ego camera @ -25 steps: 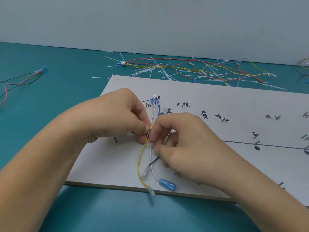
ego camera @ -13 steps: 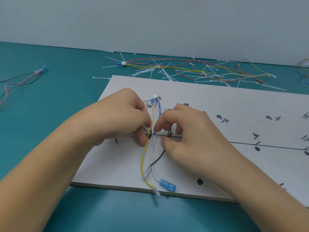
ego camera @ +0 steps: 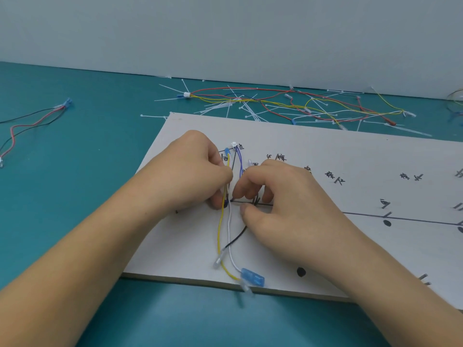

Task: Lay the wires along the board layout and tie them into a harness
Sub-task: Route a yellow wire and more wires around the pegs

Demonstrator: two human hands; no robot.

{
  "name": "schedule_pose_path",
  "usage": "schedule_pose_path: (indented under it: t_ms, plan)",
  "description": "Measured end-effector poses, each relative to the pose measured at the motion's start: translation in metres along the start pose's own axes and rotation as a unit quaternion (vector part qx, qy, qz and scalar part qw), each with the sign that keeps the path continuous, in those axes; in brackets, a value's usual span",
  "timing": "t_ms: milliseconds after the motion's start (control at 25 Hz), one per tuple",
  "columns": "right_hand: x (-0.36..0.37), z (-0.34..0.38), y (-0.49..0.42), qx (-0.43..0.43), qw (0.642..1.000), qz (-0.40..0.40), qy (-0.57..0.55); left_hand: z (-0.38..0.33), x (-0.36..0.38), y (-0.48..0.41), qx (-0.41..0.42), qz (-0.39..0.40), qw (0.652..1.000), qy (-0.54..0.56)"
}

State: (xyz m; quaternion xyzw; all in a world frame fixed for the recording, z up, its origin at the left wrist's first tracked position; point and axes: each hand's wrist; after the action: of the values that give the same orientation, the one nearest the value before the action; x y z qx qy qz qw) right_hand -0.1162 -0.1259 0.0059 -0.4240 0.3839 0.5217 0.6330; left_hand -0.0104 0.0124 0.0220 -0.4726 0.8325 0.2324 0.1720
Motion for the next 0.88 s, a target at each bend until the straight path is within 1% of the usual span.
schedule_pose_path:
  t_ms: [440,880]
  plan:
    - [-0.0013,0.0018,0.0014,0.01,1.0,0.015,0.0,-0.0026,-0.0055,0.0008,0.009,-0.025,1.0,-0.005]
    - [-0.0006,0.0022,0.0026,0.011,1.0,0.022,0.007,-0.0015,-0.0075,-0.0008,-0.002,-0.042,0.999,-0.026]
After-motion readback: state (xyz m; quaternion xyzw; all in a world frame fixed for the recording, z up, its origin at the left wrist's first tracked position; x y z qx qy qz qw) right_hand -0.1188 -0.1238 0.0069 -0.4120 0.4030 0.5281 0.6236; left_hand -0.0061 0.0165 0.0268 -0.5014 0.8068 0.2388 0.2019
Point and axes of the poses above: each hand's wrist, its own y-axis away from the middle knuckle, its own x-axis out of the palm, z = x × y, and after that the axes turned 14 degrees about y, right-handed
